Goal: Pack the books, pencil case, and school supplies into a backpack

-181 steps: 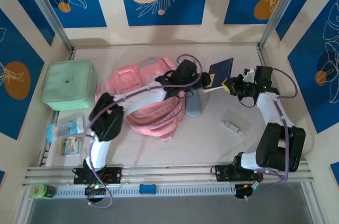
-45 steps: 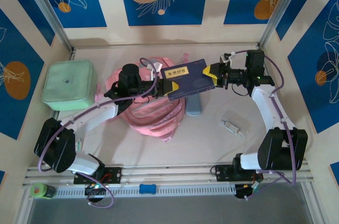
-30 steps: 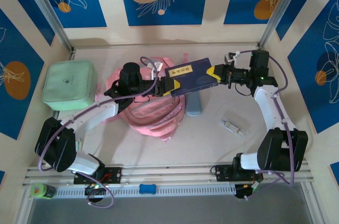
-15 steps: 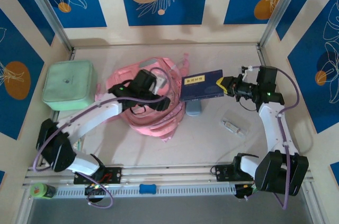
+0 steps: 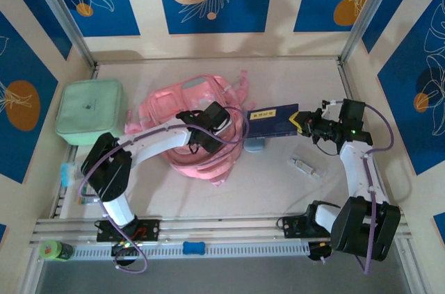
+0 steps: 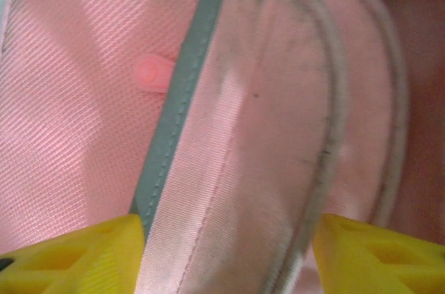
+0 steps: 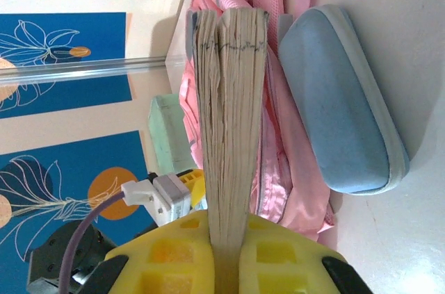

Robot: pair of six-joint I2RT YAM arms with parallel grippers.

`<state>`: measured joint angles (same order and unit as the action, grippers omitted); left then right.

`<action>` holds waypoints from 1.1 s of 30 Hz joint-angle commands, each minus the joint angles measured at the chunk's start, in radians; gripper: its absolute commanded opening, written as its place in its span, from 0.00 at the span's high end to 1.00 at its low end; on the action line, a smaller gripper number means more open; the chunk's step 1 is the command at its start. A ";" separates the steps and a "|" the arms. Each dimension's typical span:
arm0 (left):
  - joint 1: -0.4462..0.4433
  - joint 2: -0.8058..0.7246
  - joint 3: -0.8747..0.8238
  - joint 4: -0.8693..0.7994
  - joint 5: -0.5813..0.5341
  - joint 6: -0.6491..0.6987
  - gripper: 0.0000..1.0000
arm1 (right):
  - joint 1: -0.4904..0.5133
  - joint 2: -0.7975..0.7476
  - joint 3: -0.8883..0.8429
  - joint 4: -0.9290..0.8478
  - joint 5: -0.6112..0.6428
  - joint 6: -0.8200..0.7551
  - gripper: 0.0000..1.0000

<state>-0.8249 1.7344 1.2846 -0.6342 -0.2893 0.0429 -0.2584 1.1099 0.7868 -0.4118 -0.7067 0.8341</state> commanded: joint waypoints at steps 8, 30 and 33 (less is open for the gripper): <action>0.002 0.042 0.087 0.009 -0.094 0.042 0.72 | -0.012 -0.018 0.020 -0.022 -0.052 -0.040 1.00; 0.063 0.006 0.679 -0.209 -0.103 -0.158 1.00 | 0.414 -0.078 -0.075 0.304 0.339 0.202 1.00; 0.064 0.027 0.732 -0.228 -0.104 -0.224 1.00 | 0.551 -0.027 -0.132 0.533 0.563 0.313 1.00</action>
<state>-0.7536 1.7695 1.9266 -0.9119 -0.4000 -0.0875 0.2146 1.0538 0.6895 -0.1806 -0.3664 0.9939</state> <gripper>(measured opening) 0.050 0.098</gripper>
